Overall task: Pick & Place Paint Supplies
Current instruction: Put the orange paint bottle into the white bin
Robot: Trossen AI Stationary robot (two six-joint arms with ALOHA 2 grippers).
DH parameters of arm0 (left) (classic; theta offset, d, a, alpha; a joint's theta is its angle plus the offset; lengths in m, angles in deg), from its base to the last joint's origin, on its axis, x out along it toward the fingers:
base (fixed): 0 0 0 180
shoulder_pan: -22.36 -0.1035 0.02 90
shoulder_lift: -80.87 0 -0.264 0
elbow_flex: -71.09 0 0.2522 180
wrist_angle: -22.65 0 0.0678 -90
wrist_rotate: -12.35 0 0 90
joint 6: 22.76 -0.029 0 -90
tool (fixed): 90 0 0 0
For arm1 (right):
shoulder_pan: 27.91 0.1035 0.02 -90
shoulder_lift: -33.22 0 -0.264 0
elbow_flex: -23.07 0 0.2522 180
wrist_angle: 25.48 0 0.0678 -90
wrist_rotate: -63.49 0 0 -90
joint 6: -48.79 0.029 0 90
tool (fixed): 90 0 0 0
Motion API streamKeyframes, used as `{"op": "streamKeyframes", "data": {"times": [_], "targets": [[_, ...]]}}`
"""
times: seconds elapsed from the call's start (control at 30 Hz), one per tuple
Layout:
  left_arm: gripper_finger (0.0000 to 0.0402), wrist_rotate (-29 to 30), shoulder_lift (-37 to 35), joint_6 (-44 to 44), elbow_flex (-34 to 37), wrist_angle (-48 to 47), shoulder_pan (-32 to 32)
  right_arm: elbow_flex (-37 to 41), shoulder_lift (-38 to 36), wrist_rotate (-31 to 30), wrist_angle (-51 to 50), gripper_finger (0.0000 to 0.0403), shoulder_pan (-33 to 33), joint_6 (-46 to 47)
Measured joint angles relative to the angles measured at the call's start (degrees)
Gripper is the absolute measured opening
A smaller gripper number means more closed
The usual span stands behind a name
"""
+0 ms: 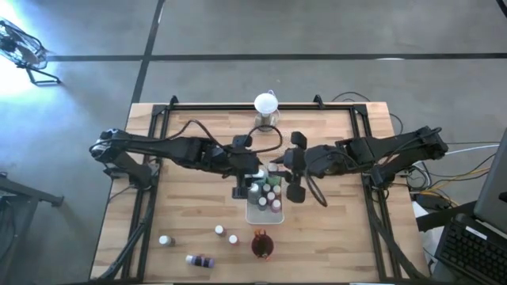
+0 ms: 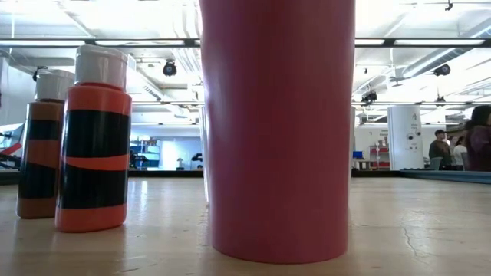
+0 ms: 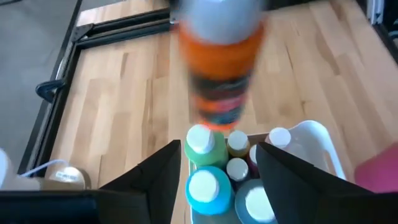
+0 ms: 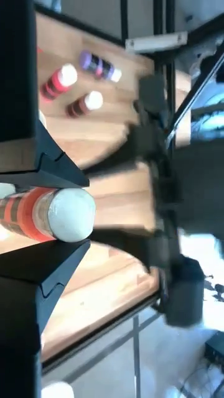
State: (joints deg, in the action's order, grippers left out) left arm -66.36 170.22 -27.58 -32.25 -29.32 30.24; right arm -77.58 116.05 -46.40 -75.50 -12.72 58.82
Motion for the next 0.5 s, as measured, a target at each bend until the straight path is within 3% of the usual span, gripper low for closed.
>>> {"op": "streamKeyframes", "data": {"times": [0.23, 0.5], "targets": [[0.0215, 0.9, -10.4, 2.9, 8.7, 4.2, -0.2, -0.1, 0.2, -0.6, 0.4, 0.0111, 6.6, 3.7], [0.0216, 1.3, -24.9, 4.9, 25.1, 21.5, -0.2, 0.9, 2.0, -13.4, -0.1, 0.0111, 17.8, 12.2]]}}
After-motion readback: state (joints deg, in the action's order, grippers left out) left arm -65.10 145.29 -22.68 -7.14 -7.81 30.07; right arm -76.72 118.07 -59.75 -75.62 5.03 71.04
